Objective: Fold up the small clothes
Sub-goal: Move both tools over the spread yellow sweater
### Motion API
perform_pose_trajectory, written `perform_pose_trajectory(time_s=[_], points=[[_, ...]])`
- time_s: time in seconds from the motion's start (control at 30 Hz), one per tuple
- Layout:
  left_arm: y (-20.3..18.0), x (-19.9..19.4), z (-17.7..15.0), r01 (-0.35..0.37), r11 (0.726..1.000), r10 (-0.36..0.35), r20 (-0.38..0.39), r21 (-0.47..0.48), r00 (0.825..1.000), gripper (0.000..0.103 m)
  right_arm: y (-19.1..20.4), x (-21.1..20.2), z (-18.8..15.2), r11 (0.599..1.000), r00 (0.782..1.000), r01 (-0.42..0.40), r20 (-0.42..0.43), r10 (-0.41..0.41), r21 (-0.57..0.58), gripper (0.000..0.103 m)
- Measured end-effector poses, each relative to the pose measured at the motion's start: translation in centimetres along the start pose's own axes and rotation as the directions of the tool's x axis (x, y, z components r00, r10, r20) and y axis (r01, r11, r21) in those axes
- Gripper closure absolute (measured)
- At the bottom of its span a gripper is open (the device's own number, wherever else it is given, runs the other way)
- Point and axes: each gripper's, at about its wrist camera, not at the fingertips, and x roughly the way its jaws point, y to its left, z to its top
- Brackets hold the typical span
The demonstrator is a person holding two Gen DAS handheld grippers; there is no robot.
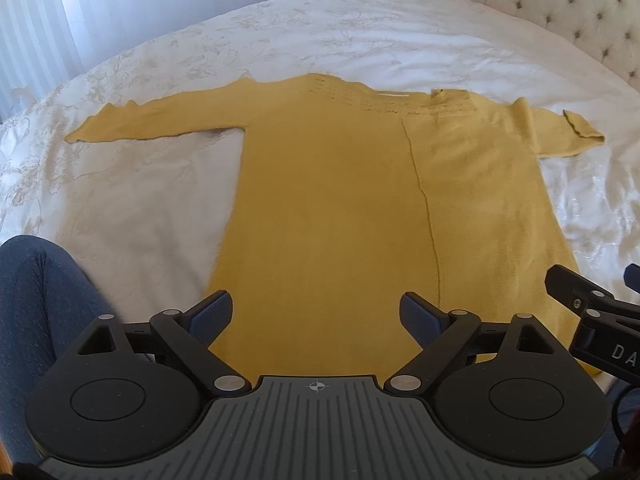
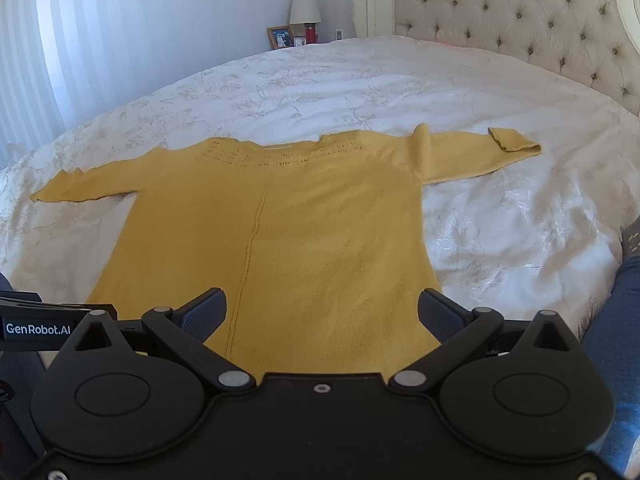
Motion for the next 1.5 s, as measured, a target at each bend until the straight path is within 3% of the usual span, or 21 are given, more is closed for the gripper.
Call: perform_pose_trajectory(time_s=[1.5], points=[[-0.2, 2.0, -0.5, -0.008, 1.0, 0.009, -0.095, 0.013, 0.995, 0.012, 0.2, 1.3, -0.6, 1.0, 0.998, 0.003, -0.062, -0.003, 0.009, 0.001]])
